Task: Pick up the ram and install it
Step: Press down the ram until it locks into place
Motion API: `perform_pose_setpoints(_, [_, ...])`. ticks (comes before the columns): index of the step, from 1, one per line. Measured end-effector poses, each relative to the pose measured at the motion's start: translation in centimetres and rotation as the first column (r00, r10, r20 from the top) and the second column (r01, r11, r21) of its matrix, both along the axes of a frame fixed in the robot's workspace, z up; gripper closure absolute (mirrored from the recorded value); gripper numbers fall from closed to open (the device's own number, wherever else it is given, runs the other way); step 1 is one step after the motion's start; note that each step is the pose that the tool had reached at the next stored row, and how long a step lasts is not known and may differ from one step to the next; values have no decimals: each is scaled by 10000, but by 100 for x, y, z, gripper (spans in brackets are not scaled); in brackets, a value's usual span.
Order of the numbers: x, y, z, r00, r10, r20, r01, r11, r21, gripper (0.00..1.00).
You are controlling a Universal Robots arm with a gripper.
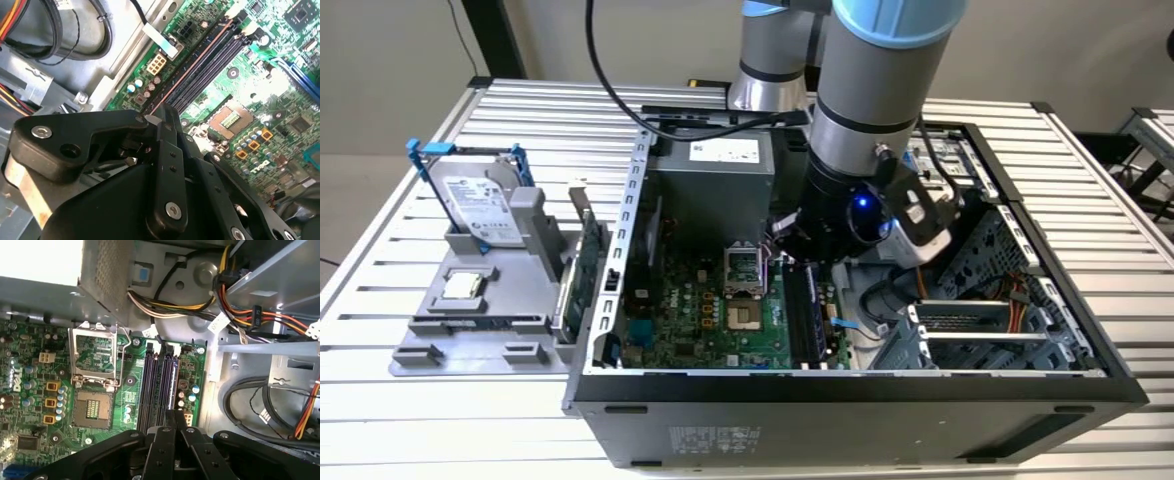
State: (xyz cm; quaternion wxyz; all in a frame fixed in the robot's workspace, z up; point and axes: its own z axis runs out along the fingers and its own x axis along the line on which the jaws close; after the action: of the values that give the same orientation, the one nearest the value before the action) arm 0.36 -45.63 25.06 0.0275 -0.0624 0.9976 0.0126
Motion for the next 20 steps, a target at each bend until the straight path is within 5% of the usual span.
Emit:
perform_pose_setpoints(5, [0, 0, 0, 9980, 629, 0, -629, 9980, -19, 100])
perform_pose_setpoints(10, [0, 0, 1, 9918, 1279, -3, -1279, 9918, -50, 100])
perform_pose_setpoints(15, [0, 0, 1, 9810, 1940, -10, -1940, 9810, -90, 100])
perform_pose_setpoints(20, [0, 0, 1, 9653, 2611, -17, -2611, 9652, -123, 100])
